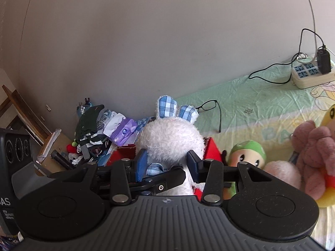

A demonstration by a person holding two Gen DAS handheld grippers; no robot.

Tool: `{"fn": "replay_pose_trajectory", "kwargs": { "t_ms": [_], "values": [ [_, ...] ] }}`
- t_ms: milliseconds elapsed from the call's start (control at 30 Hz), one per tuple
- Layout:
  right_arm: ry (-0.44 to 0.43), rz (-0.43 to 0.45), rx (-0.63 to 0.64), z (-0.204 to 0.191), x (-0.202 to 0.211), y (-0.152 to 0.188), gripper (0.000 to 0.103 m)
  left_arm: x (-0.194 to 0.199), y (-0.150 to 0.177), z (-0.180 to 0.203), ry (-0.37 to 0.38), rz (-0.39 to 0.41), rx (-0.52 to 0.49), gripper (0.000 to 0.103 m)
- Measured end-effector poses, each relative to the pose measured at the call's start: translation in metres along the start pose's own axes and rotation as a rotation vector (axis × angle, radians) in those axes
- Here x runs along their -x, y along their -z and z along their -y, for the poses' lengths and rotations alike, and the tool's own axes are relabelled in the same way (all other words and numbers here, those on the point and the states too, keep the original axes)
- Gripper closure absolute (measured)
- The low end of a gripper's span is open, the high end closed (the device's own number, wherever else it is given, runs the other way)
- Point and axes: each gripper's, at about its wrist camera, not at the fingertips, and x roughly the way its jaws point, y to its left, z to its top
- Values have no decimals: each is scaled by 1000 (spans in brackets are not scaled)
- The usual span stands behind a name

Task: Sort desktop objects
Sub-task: 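Lift the white bunny plush held between both tools toward the red box, then lower the white bunny into the red box and open both tools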

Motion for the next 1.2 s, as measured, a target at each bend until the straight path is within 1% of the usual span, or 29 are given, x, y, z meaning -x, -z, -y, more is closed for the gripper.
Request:
{"fn": "replay_pose_trajectory", "kwargs": {
  "t_ms": [167,233,333,500,600,700,867,1000,1200],
  "values": [
    [-28,-33,7,-30,-36,15,58,7,9,-47,-41,-22,19,53],
    [-39,-50,8,-39,-48,22,58,13,18,-66,-65,-36,22,53],
    [-58,-86,1,-52,-67,35,58,8,26,-92,-91,-71,41,53],
    [-76,-133,-13,-68,-97,51,58,5,38,-120,-146,-117,52,53],
    [-86,-154,-22,-74,-110,58,58,1,46,-136,-163,-143,69,53],
    [-93,-185,-41,-77,-123,62,58,-3,49,-146,-185,-175,80,53],
    [-93,-230,-55,-81,-142,66,58,-17,54,-165,-191,-208,118,53],
    [-93,-268,-58,-84,-156,68,58,-23,56,-169,-221,-239,129,52],
    [-100,-299,-73,-84,-167,69,58,-25,58,-174,-255,-248,124,50]
  ]
}}
